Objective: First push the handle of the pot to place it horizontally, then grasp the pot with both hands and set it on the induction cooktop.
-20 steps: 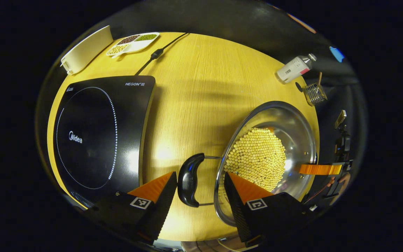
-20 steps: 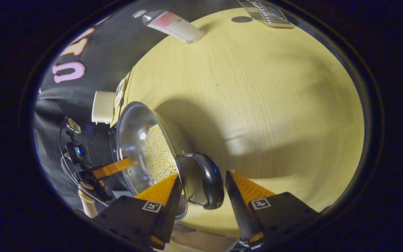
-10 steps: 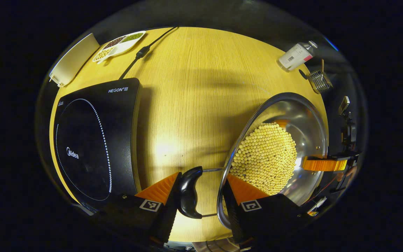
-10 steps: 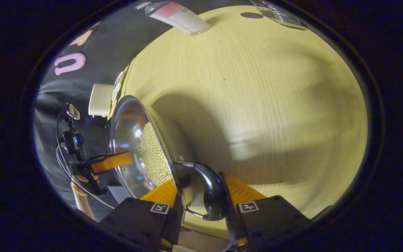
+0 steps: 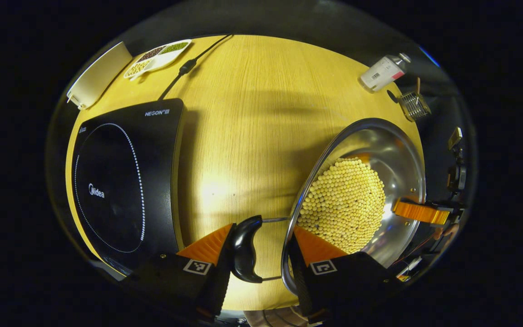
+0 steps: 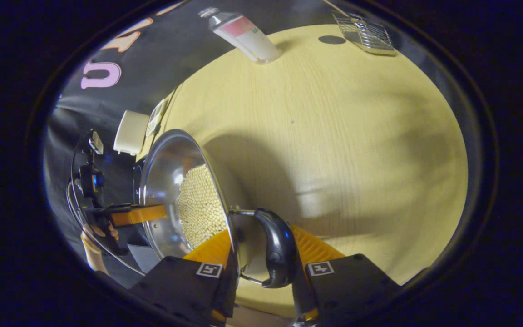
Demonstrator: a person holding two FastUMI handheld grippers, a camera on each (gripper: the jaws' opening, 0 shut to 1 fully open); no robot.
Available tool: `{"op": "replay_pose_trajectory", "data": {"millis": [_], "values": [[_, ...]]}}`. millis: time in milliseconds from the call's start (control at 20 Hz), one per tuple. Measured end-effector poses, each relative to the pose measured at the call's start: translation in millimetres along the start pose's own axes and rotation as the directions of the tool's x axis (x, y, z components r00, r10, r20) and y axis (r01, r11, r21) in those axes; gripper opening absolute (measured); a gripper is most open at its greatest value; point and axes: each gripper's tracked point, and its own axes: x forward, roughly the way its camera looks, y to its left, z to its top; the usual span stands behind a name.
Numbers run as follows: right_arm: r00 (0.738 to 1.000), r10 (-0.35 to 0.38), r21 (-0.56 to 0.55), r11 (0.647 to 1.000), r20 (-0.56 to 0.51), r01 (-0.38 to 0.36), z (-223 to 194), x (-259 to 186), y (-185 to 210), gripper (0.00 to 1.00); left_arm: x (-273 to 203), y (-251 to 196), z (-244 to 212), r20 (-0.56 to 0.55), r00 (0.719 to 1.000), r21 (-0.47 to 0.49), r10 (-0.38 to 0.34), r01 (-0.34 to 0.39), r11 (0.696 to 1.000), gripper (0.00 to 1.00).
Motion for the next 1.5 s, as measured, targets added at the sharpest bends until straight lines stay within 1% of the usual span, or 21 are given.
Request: {"op": "replay_pose_trajectory", "data": {"millis": [250, 300, 350, 400, 550, 600, 650, 700, 800, 850, 900, 950, 1100, 1300, 1500], "values": [[1.0, 0.007, -0.002, 1.0, 0.011, -0.007, -12.9, -25.0, 1.8, 0.53, -17.5, -7.6, -8.6, -0.001, 1.0, 0.015, -0.009, 0.009, 1.0, 0.64], [1.0, 0.005, -0.003, 1.0, 0.014, -0.005, -16.3, -29.6, 2.7, 0.48, -20.8, -9.3, -13.0, -0.007, 1.0, 0.012, -0.013, 0.013, 1.0, 0.64], [1.0, 0.004, -0.001, 1.0, 0.016, -0.004, -19.5, -32.6, 2.9, 0.53, -23.7, -10.5, -16.6, -0.011, 1.0, 0.01, -0.017, 0.017, 1.0, 0.64], [1.0, 0.003, 0.001, 1.0, 0.017, -0.003, -25.7, -35.8, 4.0, 0.53, -26.9, -12.2, -21.5, -0.014, 1.0, 0.008, -0.021, 0.021, 1.0, 0.66], [1.0, -0.008, 0.003, 1.0, 0.026, 0.008, -41.6, -51.2, 4.8, 0.53, -38.3, -15.5, -35.7, -0.025, 0.999, 0.009, -0.027, 0.027, 1.0, 0.64], [0.999, -0.011, 0.006, 1.0, 0.03, 0.011, -47.9, -56.7, 7.3, 0.53, -43.0, -16.7, -40.8, -0.025, 0.999, 0.013, -0.031, 0.031, 0.999, 0.66], [0.999, -0.013, 0.008, 1.0, 0.034, 0.013, -54.6, -62.9, 10.3, 0.53, -47.8, -16.9, -45.6, -0.026, 0.999, 0.015, -0.034, 0.034, 0.999, 0.64], [0.999, -0.014, 0.007, 1.0, 0.037, 0.014, -61.2, -67.8, 13.0, 0.53, -51.7, -16.1, -51.5, -0.028, 0.999, 0.019, -0.036, 0.036, 0.999, 0.67], [0.999, -0.015, 0.012, 1.0, 0.034, 0.015, -73.4, -74.4, 19.5, 0.53, -61.1, -11.5, -61.7, -0.033, 0.999, 0.025, -0.035, 0.036, 0.999, 0.67], [0.999, -0.013, 0.016, 1.0, 0.029, 0.012, -79.6, -76.2, 24.1, 0.48, -66.1, -7.9, -66.7, -0.038, 0.999, 0.03, -0.033, 0.034, 0.999, 0.65], [1.0, -0.011, 0.02, 1.0, 0.026, 0.01, -86.5, -78.0, 29.9, 0.48, -71.1, -3.0, -70.4, -0.041, 0.999, 0.037, -0.03, 0.032, 0.999, 0.65], [1.0, -0.01, 0.026, 1.0, 0.022, 0.009, -92.8, -78.3, 35.1, 0.53, -75.1, 2.1, -73.3, -0.042, 0.999, 0.045, -0.028, 0.03, 0.999, 0.64], [1.0, -0.012, 0.028, 1.0, 0.022, 0.012, -110.8, -78.8, 53.9, 0.54, -85.2, 19.2, -79.0, -0.042, 0.999, 0.064, -0.029, 0.032, 0.997, 0.65], [0.998, -0.036, 0.038, 0.999, 0.047, 0.034, -124.9, -76.7, 85.8, 0.53, -97.0, 48.2, -80.6, -0.023, 0.998, 0.091, -0.052, 0.054, 0.994, 0.64], [0.994, -0.059, 0.044, 0.997, 0.088, 0.056, -135.4, -70.5, 133.8, 0.53, -111.5, 91.5, -76.4, 0.002, 0.997, 0.122, -0.076, 0.075, 0.99, 0.64]]}}
